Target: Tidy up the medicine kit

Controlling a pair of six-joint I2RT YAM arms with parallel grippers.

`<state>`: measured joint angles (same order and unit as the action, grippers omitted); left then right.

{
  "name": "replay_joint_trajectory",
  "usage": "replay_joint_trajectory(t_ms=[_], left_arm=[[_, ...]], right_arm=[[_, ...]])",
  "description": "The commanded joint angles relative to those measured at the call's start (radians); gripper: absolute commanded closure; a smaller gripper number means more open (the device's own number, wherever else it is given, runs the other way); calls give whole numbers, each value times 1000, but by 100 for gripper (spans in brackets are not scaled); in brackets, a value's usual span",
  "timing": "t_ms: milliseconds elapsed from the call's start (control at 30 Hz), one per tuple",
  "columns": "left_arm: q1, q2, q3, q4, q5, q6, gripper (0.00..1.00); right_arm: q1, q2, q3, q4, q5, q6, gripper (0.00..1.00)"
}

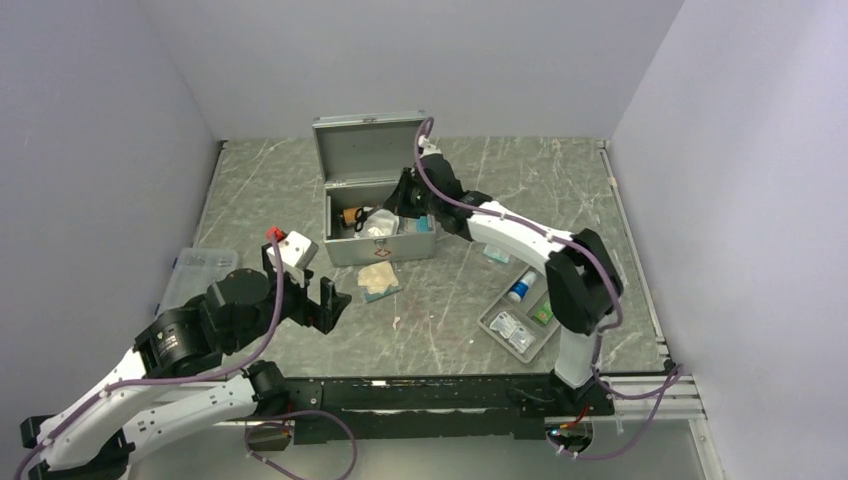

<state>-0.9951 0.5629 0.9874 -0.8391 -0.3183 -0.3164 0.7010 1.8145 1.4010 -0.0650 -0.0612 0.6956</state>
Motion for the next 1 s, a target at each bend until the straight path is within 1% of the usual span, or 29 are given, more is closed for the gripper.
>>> replay_joint_trajectory(t_ms=[0, 133, 267, 300, 367, 467, 533, 633, 700, 767, 833, 967], left_arm=[[3, -38, -8, 18, 9, -18, 1], [2, -64, -18, 14, 1, -14, 1], [3, -68, -19, 12, 0, -12, 1], [2, -70, -21, 12, 1, -12, 1], [2, -72, -25, 16, 2, -9, 1], [2, -68, -28, 23, 2, -9, 1], [3, -63, -27, 27, 2, -8, 1], [3, -56, -26, 33, 1, -6, 1], [3, -51, -23, 34, -2, -7, 1], [3, -43, -20, 35, -6, -8, 1], [3, -33, -17, 32, -13, -14, 1], [2, -13, -13, 27, -41, -42, 0]], right_arm=[[-6, 107, 70, 81, -40, 69, 100], [-6, 180, 80, 111, -78, 106, 100], [-6, 212, 89, 82, -56, 112, 100], [-7, 214, 89, 71, -44, 110, 98], [-9, 211, 87, 29, -19, 105, 81], [-13, 193, 79, -9, 25, 86, 62], [-16, 176, 69, -21, 41, 74, 55], [-19, 147, 61, -35, 58, 58, 48], [-19, 122, 61, -43, 59, 47, 44], [-19, 89, 63, -53, 58, 31, 43], [-18, 59, 74, -73, 95, 11, 41], [-14, 6, 131, -158, 147, -53, 38]])
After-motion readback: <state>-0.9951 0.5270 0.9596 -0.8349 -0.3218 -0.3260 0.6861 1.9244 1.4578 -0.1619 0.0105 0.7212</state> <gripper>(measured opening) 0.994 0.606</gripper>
